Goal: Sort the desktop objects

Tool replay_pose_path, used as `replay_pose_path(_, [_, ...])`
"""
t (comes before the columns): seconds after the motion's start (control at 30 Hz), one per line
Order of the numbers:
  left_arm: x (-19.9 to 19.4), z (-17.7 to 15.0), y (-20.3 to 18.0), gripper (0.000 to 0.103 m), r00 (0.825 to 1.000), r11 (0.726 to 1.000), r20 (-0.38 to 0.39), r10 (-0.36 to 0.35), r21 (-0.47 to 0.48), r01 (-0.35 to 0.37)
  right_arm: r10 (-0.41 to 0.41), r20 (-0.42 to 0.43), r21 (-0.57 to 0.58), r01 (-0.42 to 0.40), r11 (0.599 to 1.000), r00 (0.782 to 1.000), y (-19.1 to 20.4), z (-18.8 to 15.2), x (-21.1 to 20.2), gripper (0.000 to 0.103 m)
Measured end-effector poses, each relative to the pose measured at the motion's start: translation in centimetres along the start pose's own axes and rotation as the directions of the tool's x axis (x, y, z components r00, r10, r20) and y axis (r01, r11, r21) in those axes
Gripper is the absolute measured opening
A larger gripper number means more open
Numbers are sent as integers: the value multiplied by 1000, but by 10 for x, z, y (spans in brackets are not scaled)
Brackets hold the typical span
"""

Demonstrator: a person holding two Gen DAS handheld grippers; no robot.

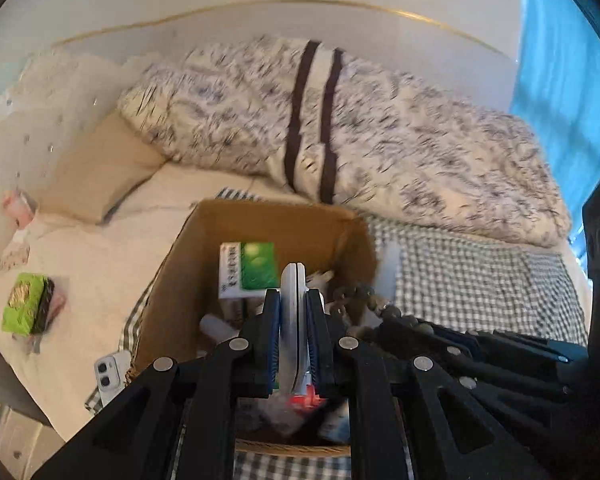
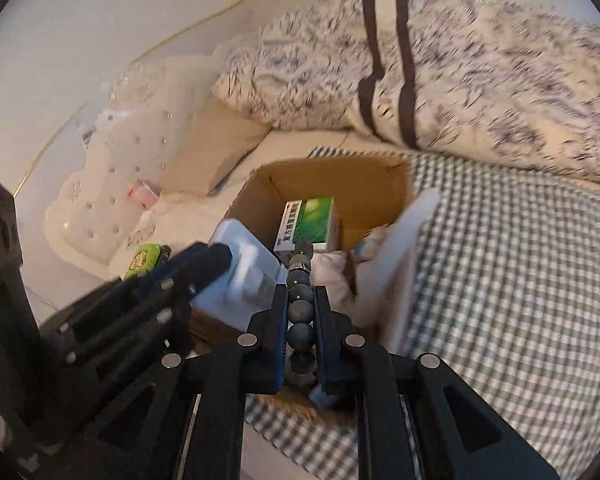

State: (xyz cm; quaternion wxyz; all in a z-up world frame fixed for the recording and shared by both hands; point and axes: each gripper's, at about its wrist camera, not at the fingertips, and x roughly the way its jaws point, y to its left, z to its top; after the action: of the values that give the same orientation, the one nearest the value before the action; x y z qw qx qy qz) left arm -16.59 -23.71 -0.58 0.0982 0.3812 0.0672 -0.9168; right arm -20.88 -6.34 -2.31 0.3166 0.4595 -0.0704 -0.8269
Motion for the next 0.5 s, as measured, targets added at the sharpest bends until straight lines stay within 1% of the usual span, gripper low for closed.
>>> replay_pose_path(0.03, [7, -3, 4, 13, 1000, 1000, -9, 10, -5, -10, -7, -5, -2, 7, 1000, 1000, 0, 2, 9, 12])
replay_pose_path(0.07, [13, -5, 6, 17, 999, 999, -9, 32, -3, -32, -16, -1, -7, 16, 1000, 1000, 0, 3, 15, 13])
replay_pose_path(0.1, [16, -7, 6, 21, 998, 998, -1, 62, 14, -62, -37, 1, -16, 37, 999, 999, 0, 5, 17, 18])
replay_pose_path(0.13, [19, -7, 5, 36, 995, 994, 8, 98, 40, -98, -58, 4, -27, 58, 998, 998, 1, 7, 17, 19])
replay_pose_path(0.17, [20, -7, 4, 59, 992, 990, 21, 128, 57, -129, -100, 19, -41, 100, 994, 995, 0, 7, 14, 21])
replay_pose_path(0.2, [19, -6, 4, 67, 989, 987, 35, 147, 67, -149, -135, 34, -47, 136, 990, 990, -1, 8, 10, 27])
replay_pose_path(0.23, [18, -6, 4, 77, 988, 987, 45, 145, 65, -148, -142, 46, -44, 144, 989, 989, -3, 8, 5, 31])
replay_pose_path(0.27, [16, -6, 5, 79, 990, 990, 51, 129, 56, -132, -134, 59, -32, 136, 990, 989, -8, 7, -3, 42])
replay_pose_path(0.3, [15, -5, 4, 79, 993, 993, 53, 108, 48, -110, -131, 76, -18, 133, 991, 988, -13, 6, -12, 50])
replay_pose_path(0.33, [13, -6, 0, 80, 994, 994, 53, 93, 49, -96, -145, 94, -7, 146, 989, 985, -17, 4, -22, 51])
replay_pose_path(0.4, [8, -8, -14, 83, 994, 993, 58, 90, 70, -94, -201, 122, 4, 202, 979, 972, -27, -1, -44, 52])
replay_pose_path(0.43, [2, -10, -24, 85, 994, 991, 69, 88, 91, -94, -221, 132, 8, 222, 975, 966, -32, -4, -53, 52])
replay_pose_path(0.5, [-10, -13, -43, 87, 994, 990, 95, 60, 123, -72, -273, 149, 37, 271, 962, 950, -47, -12, -81, 53])
